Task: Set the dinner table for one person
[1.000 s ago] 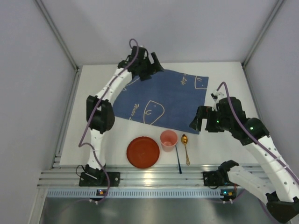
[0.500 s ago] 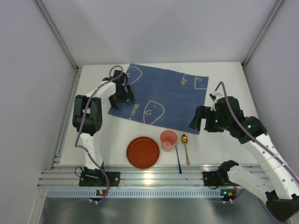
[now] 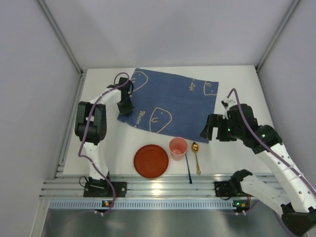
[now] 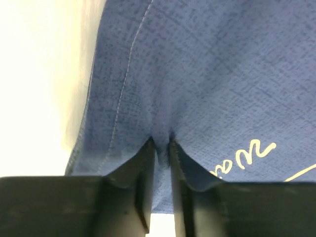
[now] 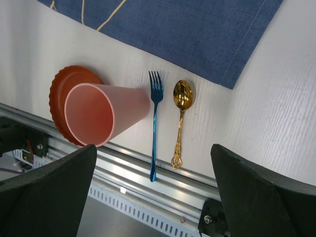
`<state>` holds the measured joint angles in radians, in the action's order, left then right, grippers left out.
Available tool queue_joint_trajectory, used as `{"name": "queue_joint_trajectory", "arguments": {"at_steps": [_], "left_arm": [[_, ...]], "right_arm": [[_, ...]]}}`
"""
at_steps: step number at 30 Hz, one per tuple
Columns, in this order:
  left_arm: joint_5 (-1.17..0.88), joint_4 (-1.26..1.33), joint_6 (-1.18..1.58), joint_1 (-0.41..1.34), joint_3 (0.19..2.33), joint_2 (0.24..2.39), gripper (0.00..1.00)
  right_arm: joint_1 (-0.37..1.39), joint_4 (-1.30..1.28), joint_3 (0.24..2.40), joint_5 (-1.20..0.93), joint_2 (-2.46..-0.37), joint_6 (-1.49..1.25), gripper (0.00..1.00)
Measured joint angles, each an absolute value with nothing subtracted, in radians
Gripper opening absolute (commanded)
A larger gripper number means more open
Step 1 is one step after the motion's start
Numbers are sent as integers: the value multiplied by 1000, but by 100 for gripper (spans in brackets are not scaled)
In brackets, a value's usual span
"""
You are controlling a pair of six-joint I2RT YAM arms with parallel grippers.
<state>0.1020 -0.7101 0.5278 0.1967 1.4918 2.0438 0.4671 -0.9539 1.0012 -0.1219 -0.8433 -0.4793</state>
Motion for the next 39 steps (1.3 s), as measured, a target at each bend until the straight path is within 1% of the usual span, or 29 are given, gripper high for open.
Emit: {"name": "queue_joint_trajectory", "arguments": {"at_steps": [1,4,5,18,19,20,21,22,25,26,28,31,36,39], "left_arm": [[99,-704,528,197,1480,2036,9],[88,-693,532,199,1451,2016,1],[86,-691,533,201,1440,2008,0],[49,-748,596,259,1198,1790,0],[49,-749,601,263,1186,1777,3],[49,-749,607,269,1169,1760,10],[50,-751,611,274,1155,1745,29],[50,-753,611,278,1143,1735,40],[52,-764,633,290,1118,1711,69],[54,-767,638,292,1116,1706,74],[57,-769,650,295,1117,1691,80],[70,-796,660,296,1142,1661,80],[80,-835,660,298,1268,1642,80],[80,-840,659,306,1271,1584,80]], "right_arm": [[467,-954,998,-121,-839,-479,100],[467,-950,981,-123,-826,-472,100],[467,-949,976,-123,-825,-471,100],[467,-921,929,-160,-822,-445,100],[467,-921,929,-163,-819,-441,100],[467,-921,929,-169,-816,-436,100],[467,-920,930,-178,-812,-431,100],[467,-920,930,-187,-807,-425,100],[467,-920,932,-223,-797,-404,100],[467,-920,933,-237,-798,-396,100],[467,-917,939,-261,-808,-384,100],[469,-910,944,-294,-841,-367,100],[499,-897,943,-318,-965,-353,96],[526,-871,942,-324,-1047,-343,93]]}}
